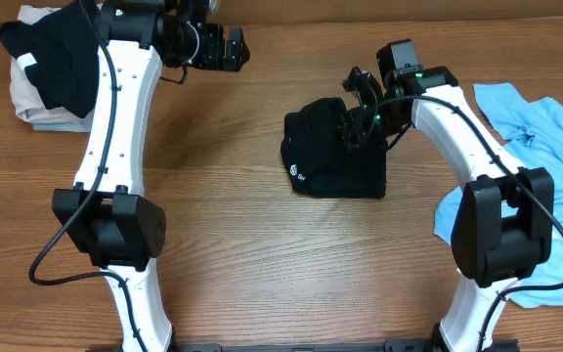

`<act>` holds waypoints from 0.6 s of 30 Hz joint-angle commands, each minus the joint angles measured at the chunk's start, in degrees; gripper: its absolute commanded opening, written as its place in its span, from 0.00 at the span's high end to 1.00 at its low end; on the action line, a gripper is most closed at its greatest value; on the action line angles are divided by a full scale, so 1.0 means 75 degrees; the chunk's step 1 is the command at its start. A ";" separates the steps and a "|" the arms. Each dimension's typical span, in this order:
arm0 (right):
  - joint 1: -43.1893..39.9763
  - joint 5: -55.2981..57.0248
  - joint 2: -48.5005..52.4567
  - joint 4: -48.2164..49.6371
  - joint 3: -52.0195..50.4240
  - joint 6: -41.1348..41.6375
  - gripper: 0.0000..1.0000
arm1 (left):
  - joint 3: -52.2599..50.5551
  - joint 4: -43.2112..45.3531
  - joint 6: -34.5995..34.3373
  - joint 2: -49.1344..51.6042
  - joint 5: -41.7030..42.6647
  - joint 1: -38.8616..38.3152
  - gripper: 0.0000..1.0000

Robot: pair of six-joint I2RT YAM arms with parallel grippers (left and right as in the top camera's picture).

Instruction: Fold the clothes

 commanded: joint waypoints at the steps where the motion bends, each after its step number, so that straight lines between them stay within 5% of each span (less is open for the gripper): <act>1: -0.0096 0.0140 -0.0006 0.0283 0.0035 -0.0102 0.25 | -0.0210 0.0015 0.0204 -0.0204 -0.0111 -0.0017 0.00; 4: -0.0114 0.0050 -0.0003 0.0315 0.0096 -0.0102 0.25 | -0.0291 0.0015 0.0204 -0.0204 -0.0111 -0.0017 0.00; 7: -0.0067 -0.0038 -0.0003 -0.0061 0.0093 -0.0102 0.41 | -0.0329 0.0003 0.0204 -0.0204 -0.0114 -0.0017 0.00; 8: -0.0047 -0.0044 -0.0003 -0.0332 0.0093 -0.0093 0.74 | -0.0329 0.0006 0.0204 -0.0204 -0.0114 -0.0017 0.00; 10: -0.0044 -0.0099 -0.0012 -0.0685 0.0093 -0.0061 0.96 | -0.0326 0.0012 0.0204 -0.0204 -0.0114 -0.0017 0.00; 18: -0.0481 -0.0061 -0.0764 -0.2984 0.0085 0.1492 0.96 | -0.0326 0.0006 0.0230 -0.0204 -0.0140 -0.0017 0.00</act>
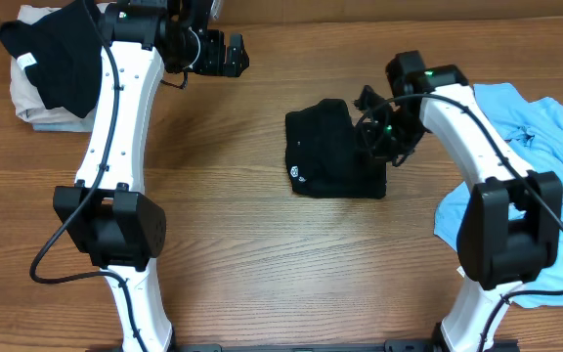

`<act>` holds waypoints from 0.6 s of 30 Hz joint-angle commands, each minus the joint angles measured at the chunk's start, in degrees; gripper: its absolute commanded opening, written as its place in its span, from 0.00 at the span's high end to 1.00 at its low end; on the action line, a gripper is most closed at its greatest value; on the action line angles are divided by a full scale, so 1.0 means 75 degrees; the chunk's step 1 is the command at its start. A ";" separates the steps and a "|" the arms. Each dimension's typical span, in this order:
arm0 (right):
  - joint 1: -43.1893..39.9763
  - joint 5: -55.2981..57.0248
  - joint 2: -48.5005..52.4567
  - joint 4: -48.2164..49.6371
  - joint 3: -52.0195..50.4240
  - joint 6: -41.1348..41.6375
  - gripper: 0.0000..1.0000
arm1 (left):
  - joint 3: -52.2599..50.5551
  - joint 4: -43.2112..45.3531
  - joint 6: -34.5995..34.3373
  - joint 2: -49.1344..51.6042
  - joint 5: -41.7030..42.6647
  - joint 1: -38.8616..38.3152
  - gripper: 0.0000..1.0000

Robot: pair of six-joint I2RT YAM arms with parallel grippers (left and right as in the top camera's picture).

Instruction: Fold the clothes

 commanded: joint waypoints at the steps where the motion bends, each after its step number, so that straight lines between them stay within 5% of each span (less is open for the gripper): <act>1: -0.0163 0.0423 -0.0519 -0.0740 0.0041 0.1017 0.96 | -0.0055 0.0012 0.0175 -0.0204 -0.0058 -0.0015 0.00; 7: -0.0163 0.0799 -0.0513 -0.0659 -0.1381 0.1999 0.96 | -0.0055 0.0012 0.0213 -0.0204 -0.0111 -0.0015 0.00; 8: -0.0163 0.0801 -0.0513 -0.0248 -0.1938 0.2171 0.92 | -0.0052 0.0012 0.0323 -0.0204 -0.0111 -0.0015 0.00; 11: -0.0248 0.0801 -0.0513 0.0251 -0.2320 0.2238 0.55 | -0.0055 0.0038 0.0353 -0.0204 -0.0119 -0.0015 0.00; 18: -0.0743 0.0799 -0.0705 0.0073 -0.0801 0.2244 0.47 | -0.0055 -0.0058 0.0353 -0.0204 -0.0102 -0.0038 0.00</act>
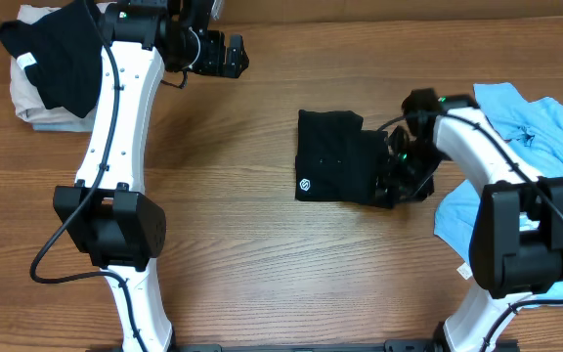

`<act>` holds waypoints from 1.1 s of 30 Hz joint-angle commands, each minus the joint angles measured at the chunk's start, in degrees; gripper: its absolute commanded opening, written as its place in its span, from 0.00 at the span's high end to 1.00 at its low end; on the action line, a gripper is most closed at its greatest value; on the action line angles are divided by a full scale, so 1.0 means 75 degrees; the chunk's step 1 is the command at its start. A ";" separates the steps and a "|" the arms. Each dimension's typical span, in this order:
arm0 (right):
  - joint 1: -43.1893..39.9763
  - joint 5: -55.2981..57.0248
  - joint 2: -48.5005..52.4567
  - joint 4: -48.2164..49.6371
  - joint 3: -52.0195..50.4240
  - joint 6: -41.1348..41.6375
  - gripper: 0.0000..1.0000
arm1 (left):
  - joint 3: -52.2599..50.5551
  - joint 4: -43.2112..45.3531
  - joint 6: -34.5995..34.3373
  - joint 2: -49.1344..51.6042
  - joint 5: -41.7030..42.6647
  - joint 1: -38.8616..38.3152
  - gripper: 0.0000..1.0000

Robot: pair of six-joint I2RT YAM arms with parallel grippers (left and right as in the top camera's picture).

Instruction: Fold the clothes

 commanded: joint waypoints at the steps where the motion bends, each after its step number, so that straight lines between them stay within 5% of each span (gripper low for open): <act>1: -0.0277 0.0064 -0.0332 0.0038 0.1014 0.0082 0.46 | -0.0032 -0.0134 0.0160 -0.0204 -0.0035 -0.0061 0.00; 3: -0.0472 0.0064 -0.0356 0.0160 0.1495 0.0082 0.40 | -0.0041 -0.0431 0.0443 -0.0204 0.0041 -0.0204 0.00; 5: -0.0688 0.0061 -0.0356 0.0315 0.1722 0.0085 0.21 | -0.0041 -0.0784 0.0807 -0.0172 0.0035 -0.0449 0.00; 11: -0.1329 0.0067 -0.0356 0.0533 0.1784 0.0085 0.07 | -0.0050 -0.1912 0.2133 0.0154 0.0079 -0.1349 0.00; 17: -0.1842 0.0067 -0.0356 0.0662 0.1784 0.0085 0.05 | -0.0466 -0.2060 0.3267 0.0758 0.0781 -0.2317 0.00; 26: -0.2142 0.0067 -0.0356 0.0694 0.1784 0.0079 0.05 | -0.1241 -0.0909 0.3689 0.1402 0.0833 -0.3302 0.00; 33: -0.2142 0.0070 -0.0356 0.0702 0.1784 0.0079 0.05 | -0.1346 -0.0038 0.3710 0.2060 -0.0697 -0.3628 0.00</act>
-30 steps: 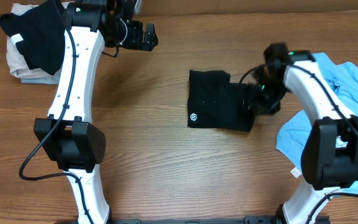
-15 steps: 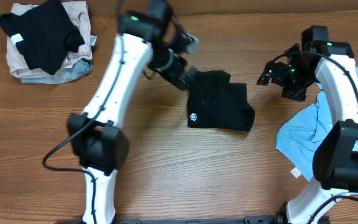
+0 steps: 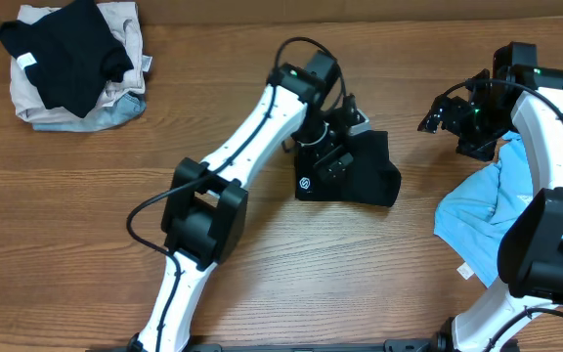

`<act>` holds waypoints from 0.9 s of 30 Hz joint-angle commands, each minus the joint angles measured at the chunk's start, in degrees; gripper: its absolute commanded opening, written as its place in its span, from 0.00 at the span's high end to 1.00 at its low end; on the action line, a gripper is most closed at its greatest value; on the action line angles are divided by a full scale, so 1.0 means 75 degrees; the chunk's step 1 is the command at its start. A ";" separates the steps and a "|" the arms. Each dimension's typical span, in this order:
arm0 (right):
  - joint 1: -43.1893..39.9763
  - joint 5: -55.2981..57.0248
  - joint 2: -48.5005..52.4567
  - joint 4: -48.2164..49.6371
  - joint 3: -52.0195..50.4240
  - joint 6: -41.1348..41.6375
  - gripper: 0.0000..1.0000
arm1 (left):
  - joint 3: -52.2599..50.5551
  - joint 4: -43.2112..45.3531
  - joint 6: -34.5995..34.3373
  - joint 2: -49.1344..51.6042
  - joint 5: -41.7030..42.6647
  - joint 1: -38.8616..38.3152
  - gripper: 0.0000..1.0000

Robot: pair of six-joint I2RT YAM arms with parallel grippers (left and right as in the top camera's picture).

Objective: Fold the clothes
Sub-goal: 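Carry the folded black shirt to the top with the left gripper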

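Observation:
A folded black garment (image 3: 360,178) with a small white logo lies mid-table. My left arm reaches across from the near left, and its gripper (image 3: 328,147) rests low over the garment's far left corner, fingers apart as far as the overhead view shows. My right gripper (image 3: 440,113) hangs open to the right of the garment, clear of it, holding nothing. A light blue shirt (image 3: 492,210) lies crumpled at the right edge under the right arm.
A stack of folded clothes (image 3: 71,68), black on top of pale pieces, sits at the far left corner. The right arm's base and elbow (image 3: 545,244) stand over the blue shirt.
My right gripper has let go of the black garment's right edge and now sits up and to the right of it. My left arm has moved from the far left onto the garment.
The right gripper first held the black garment at its far right side, with the left arm parked far left. The garment then lay flatter and shifted right under the right gripper. Now the right gripper is off it and the left gripper is at its far left corner.

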 commanded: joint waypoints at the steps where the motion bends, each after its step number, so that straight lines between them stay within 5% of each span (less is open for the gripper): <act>1: -0.0015 0.0058 -0.0221 0.0047 0.0166 -0.0023 0.05 | -0.0087 0.0111 0.0262 0.0551 -0.1256 -0.0131 0.00; 7: -0.0015 0.0143 -0.0221 0.0047 0.0166 -0.0023 0.05 | -0.0087 0.0160 0.0105 0.1370 -0.3121 -0.0087 0.00; 19: -0.0006 0.0137 -0.0221 0.0143 0.0166 -0.0020 0.04 | -0.0041 0.0968 0.0184 0.1900 -0.8568 0.1183 0.00; 24: -0.0006 0.0131 -0.0221 0.0192 0.0166 -0.0012 0.04 | 0.0609 0.0746 0.0251 0.1734 -0.7973 0.1306 0.00; 27: -0.0006 0.0108 -0.0221 0.0242 0.0166 0.0012 0.04 | 0.1524 0.0300 0.0210 0.1402 -0.5933 0.1224 0.00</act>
